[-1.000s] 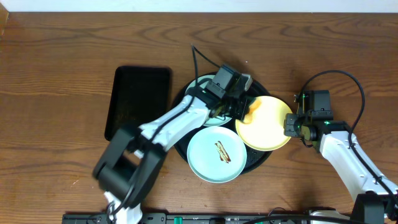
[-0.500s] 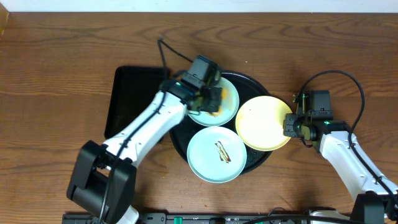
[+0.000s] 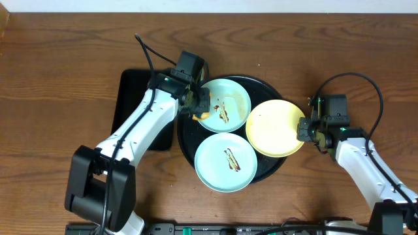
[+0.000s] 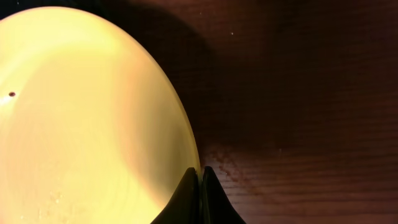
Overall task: Clean dirty plates on tray and stack at the side
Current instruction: 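Move the sponge with left gripper onto the upper light-blue plate, then lift the yellow plate with right gripper and set it on the table right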
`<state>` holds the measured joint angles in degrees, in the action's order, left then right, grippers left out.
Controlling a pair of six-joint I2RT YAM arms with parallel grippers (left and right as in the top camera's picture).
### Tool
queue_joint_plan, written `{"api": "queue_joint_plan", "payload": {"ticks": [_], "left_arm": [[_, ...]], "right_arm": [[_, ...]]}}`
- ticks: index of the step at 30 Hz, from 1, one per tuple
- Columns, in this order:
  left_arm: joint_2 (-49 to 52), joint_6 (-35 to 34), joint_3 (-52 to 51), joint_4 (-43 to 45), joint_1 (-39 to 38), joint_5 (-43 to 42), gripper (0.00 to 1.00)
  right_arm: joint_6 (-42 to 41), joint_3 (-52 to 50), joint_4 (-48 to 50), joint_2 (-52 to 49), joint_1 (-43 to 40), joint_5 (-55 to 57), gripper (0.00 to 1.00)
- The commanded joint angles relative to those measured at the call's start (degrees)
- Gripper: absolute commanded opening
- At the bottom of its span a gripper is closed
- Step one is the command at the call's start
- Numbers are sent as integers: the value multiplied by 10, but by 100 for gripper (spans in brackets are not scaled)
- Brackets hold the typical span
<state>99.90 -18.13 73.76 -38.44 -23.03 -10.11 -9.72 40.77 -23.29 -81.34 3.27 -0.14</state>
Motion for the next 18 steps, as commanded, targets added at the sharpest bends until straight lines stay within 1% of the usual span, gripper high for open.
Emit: {"api": "queue_joint_plan", "payload": {"ticks": [1, 5, 10, 14, 18], "left_arm": [[-5, 5, 0, -6, 2, 6, 8], [-5, 5, 0, -11, 2, 8, 8], [-5, 5, -1, -12, 2, 8, 8], [-5, 5, -1, -12, 2, 8, 8], [-5, 5, -1, -12, 2, 8, 8]], "right_arm": [[22, 21, 0, 22, 1, 23, 1], [67, 41, -1, 64, 3, 46, 1], [117, 45, 8, 98, 21, 151, 1], [185, 46, 17, 103, 69, 231, 1], [221, 46, 49, 103, 143, 313, 1]]}}
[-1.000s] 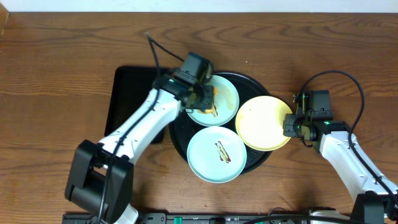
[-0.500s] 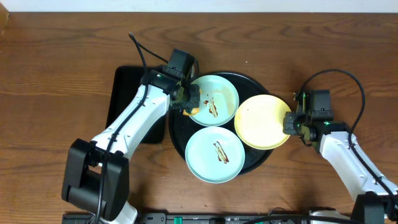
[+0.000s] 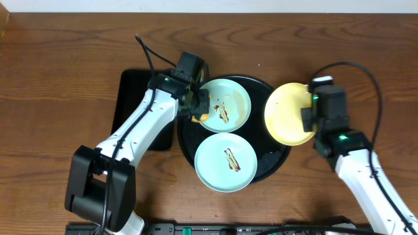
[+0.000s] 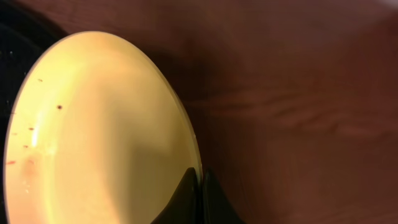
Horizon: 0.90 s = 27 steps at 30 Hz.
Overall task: Clean dirty plates on tray and stack at the side
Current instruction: 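Lift the yellow plate with right gripper and set it on the table right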
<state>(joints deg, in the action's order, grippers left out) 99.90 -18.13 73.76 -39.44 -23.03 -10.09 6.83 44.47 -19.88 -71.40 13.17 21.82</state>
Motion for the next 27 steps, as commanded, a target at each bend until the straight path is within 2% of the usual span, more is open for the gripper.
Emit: {"api": "queue_joint_plan", "payload": {"ticks": [1, 7, 11, 22, 27], "left_arm": [[-5, 5, -1, -2, 2, 8, 8], [-5, 5, -1, -2, 2, 8, 8], [-5, 5, -1, -2, 2, 8, 8], [-5, 5, -1, -2, 2, 8, 8], [-5, 5, -1, -2, 2, 8, 8]], "right_arm": [[71, 9, 24, 4, 64, 111, 1], [151, 9, 47, 3, 175, 204, 1], [151, 9, 74, 4, 214, 262, 1], [146, 9, 102, 4, 217, 298, 1], [38, 9, 92, 4, 179, 298, 1]]}}
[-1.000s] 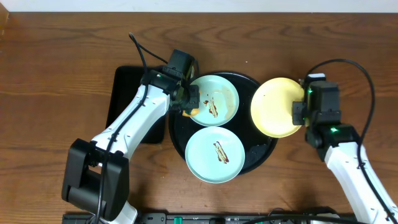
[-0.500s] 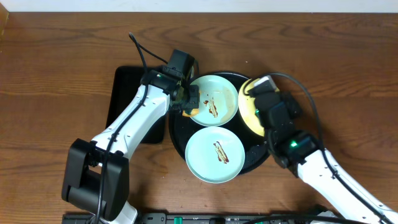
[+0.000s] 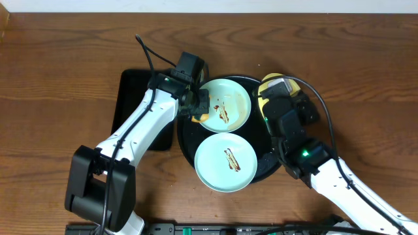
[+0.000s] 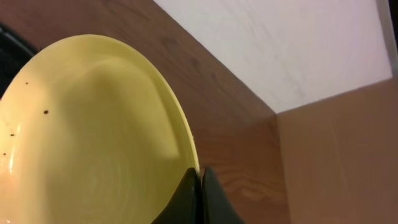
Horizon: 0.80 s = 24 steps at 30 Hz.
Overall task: Clean dirty plates on tray and stack at the side
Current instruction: 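Lift the yellow plate with right gripper and set it on the table right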
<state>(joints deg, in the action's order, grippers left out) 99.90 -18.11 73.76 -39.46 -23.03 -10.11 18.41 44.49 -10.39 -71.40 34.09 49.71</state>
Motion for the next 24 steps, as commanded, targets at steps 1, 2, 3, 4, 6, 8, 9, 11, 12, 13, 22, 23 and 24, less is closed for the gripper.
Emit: {"api": "queue_joint_plan", "payload": {"ticks": [1, 2, 3, 4, 6, 8, 9, 11, 12, 13, 22, 23, 24], "left_arm": [[-5, 5, -1, -2, 2, 8, 8], [-5, 5, -1, -2, 2, 8, 8], [-5, 5, -1, -2, 2, 8, 8], [-5, 5, -1, -2, 2, 8, 8], [-5, 5, -1, -2, 2, 8, 8], [-5, 5, -1, -2, 2, 8, 8], [-5, 5, -1, -2, 2, 8, 8], [-5, 5, -1, -2, 2, 8, 8], [-5, 5, -1, -2, 2, 8, 8], [-5, 5, -1, -2, 2, 8, 8], [-5, 5, -1, -2, 2, 8, 8], [-5, 5, -1, -2, 2, 8, 8], [-5, 5, -1, -2, 2, 8, 8]], "right_arm": [[-103, 8, -4, 4, -43, 19, 1], [-131, 9, -4, 4, -61, 17, 1], [-152, 9, -3, 4, -83, 3, 1], [-162, 9, -3, 4, -101, -12, 1], [-180, 9, -3, 4, -146, -52, 1], [-201, 9, -6, 4, -195, -89, 1], [-211, 9, -8, 4, -220, -108, 1], [-233, 9, -15, 3, -274, -142, 1], [-241, 9, -19, 2, -300, -158, 1], [-248, 9, -23, 2, -326, -172, 1], [-253, 8, -26, -53, -496, -223, 1], [-253, 8, -21, -63, -507, -224, 1], [-253, 8, -16, -73, -516, -224, 1]]}}
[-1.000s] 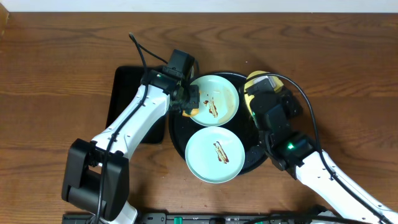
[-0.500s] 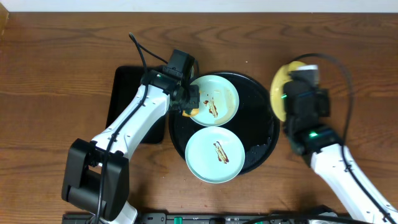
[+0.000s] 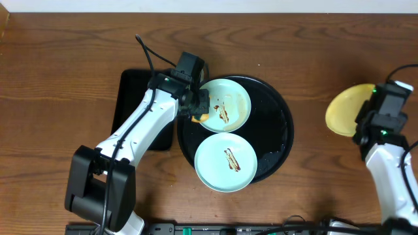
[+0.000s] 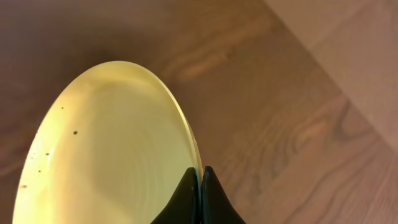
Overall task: Clean dirty plates on tray and stack at the side
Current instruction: 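Lift the yellow plate with right gripper and set it on the table right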
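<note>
My right gripper (image 4: 200, 173) is shut on the rim of a yellow plate (image 4: 106, 155) with a few dark specks, holding it tilted above bare wood. Overhead, that yellow plate (image 3: 345, 109) and the right gripper (image 3: 360, 121) are far right of the round black tray (image 3: 275, 130). Two light teal plates remain on the tray: the upper one (image 3: 228, 103) and the lower one (image 3: 225, 162), both smeared with brown. At the upper plate's left rim, my left gripper (image 3: 200, 109) is shut on a yellow-orange sponge (image 3: 202, 117).
A black rectangular tray (image 3: 134, 104) lies left of the round one, partly under my left arm. Brown wooden table (image 3: 313, 52) surrounds both, its far edge running along the top of the overhead view.
My right gripper, still shut on the yellow plate, has moved from above the round tray's upper right edge to the far right, over bare wood. The left arm has not moved.
The yellow plate first lay on the tray's right side with my right gripper shut on its rim. Then it was lifted and tilted beside the tray, then raised high over the tray's upper right edge. Now it is well right of the tray. The left gripper stayed put.
</note>
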`<state>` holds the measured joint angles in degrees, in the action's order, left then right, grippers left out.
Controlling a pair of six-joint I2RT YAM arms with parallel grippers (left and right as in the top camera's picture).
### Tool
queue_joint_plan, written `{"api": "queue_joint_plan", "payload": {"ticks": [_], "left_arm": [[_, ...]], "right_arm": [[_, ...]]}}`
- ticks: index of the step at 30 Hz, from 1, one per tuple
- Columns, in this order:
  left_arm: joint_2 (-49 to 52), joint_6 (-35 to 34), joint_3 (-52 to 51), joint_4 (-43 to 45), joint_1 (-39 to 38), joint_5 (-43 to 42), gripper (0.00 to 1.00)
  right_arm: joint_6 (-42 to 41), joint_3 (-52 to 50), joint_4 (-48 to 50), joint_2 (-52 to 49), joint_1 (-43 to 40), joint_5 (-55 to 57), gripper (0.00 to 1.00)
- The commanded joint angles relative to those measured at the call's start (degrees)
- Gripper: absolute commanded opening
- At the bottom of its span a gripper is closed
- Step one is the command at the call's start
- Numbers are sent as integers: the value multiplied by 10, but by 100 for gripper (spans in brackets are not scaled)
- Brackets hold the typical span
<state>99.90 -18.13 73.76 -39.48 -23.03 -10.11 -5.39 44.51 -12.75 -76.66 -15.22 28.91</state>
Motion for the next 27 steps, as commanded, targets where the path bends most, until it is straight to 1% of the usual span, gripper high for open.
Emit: {"api": "queue_joint_plan", "payload": {"ticks": [1, 5, 8, 11, 13, 17, 18, 19, 20, 24, 27], "left_arm": [[-5, 5, -1, -2, 1, 8, 8], [-5, 5, -1, -2, 2, 8, 8], [-5, 5, -1, -3, 2, 7, 8], [-5, 5, -1, -3, 2, 8, 8], [-5, 5, -1, -3, 2, 7, 8], [-5, 5, -1, -4, 2, 8, 8], [-5, 5, -1, -4, 2, 7, 9], [-5, 5, -1, -4, 2, 8, 9], [-5, 5, -1, -4, 2, 8, 13], [-5, 5, -1, -5, 2, 8, 14], [-5, 5, -1, -14, 2, 8, 14]], "right_arm": [[-15, 7, 13, -30, -30, -16, 1], [-14, 7, 21, -59, -45, -37, 1], [-14, 7, 21, -66, -46, -74, 1], [-14, 8, 21, -64, -45, -131, 8], [-14, 8, 22, -63, -45, -179, 12], [-12, 8, 18, -61, -41, -275, 17], [-12, 8, 18, -60, -37, -311, 20], [-12, 8, 18, -60, -33, -339, 22], [-12, 8, 17, -60, -29, -367, 23], [-12, 16, 1, -60, 2, -504, 25], [-12, 29, -45, -60, 43, -575, 28]]}}
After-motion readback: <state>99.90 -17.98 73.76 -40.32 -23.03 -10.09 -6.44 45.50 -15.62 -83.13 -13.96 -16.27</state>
